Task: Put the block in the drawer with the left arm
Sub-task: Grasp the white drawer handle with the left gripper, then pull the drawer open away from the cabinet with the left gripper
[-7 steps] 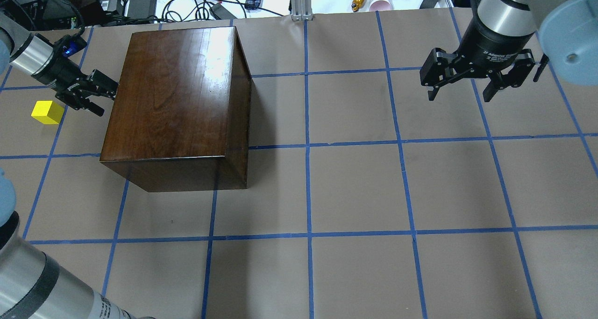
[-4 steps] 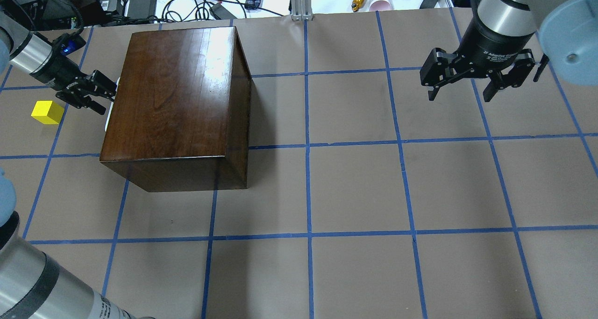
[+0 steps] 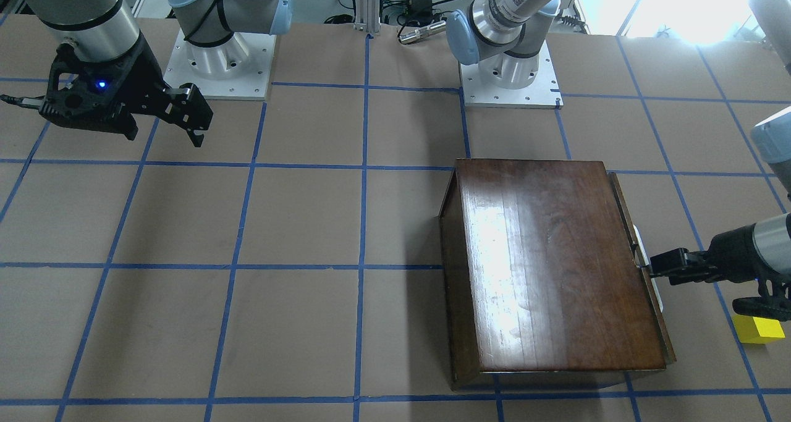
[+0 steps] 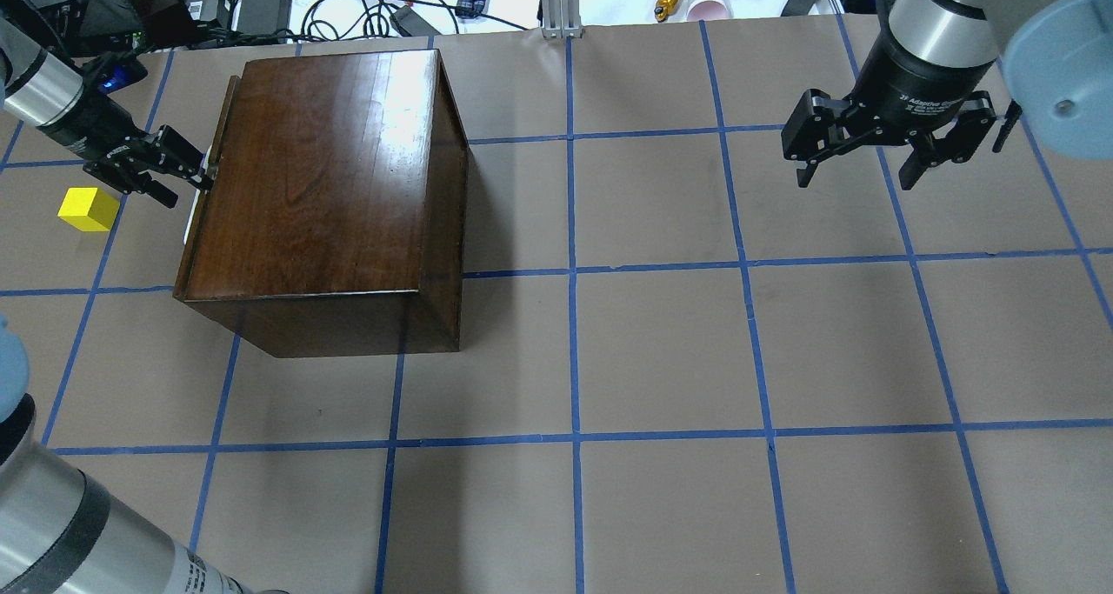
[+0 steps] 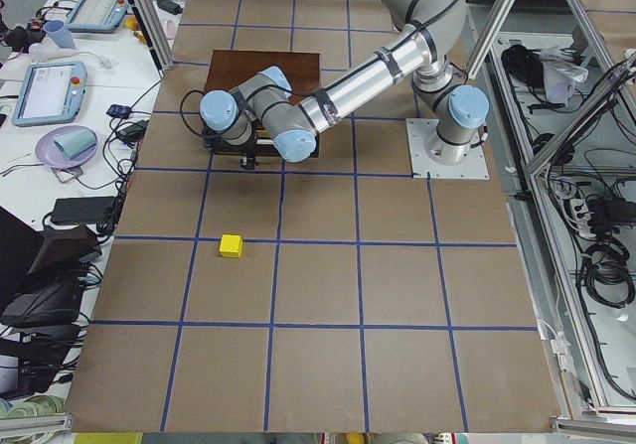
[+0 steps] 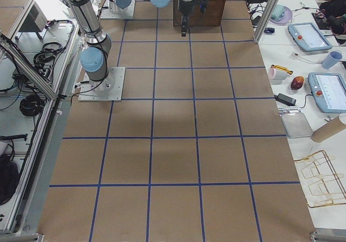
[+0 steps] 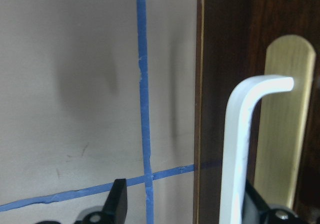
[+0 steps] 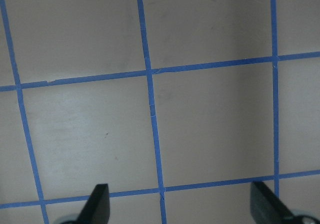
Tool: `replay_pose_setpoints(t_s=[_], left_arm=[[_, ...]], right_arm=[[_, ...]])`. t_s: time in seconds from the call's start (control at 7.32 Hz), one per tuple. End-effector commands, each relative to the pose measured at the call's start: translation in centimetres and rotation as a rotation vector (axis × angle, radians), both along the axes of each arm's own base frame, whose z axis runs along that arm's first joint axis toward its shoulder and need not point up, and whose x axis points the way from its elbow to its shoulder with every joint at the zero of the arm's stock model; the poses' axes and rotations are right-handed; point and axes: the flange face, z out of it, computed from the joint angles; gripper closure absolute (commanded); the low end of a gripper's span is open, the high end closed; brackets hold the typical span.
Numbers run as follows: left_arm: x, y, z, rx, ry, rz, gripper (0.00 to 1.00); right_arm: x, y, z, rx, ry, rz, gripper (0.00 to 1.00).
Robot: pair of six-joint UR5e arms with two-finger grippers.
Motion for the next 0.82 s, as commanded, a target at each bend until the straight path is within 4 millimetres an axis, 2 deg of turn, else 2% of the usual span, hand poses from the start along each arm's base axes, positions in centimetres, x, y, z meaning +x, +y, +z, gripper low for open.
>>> replay_pose_setpoints(t_s=[0.0, 0.27, 0.68], left_arm=[[1.5, 0.5, 0.1, 0.002, -0.002, 0.020, 0.21], [3.5, 1.2, 0.2, 0.011, -0.026, 0.032, 0.20], [5.0, 1.9, 0.6, 0.019, -0.063, 0.034, 0.19]], right_arm=[[0.0, 0.0, 0.0, 0.000, 0.000, 0.000, 0.00], [0.0, 0.0, 0.0, 0.000, 0.000, 0.000, 0.00], [0.0, 0.0, 0.0, 0.000, 0.000, 0.000, 0.00]])
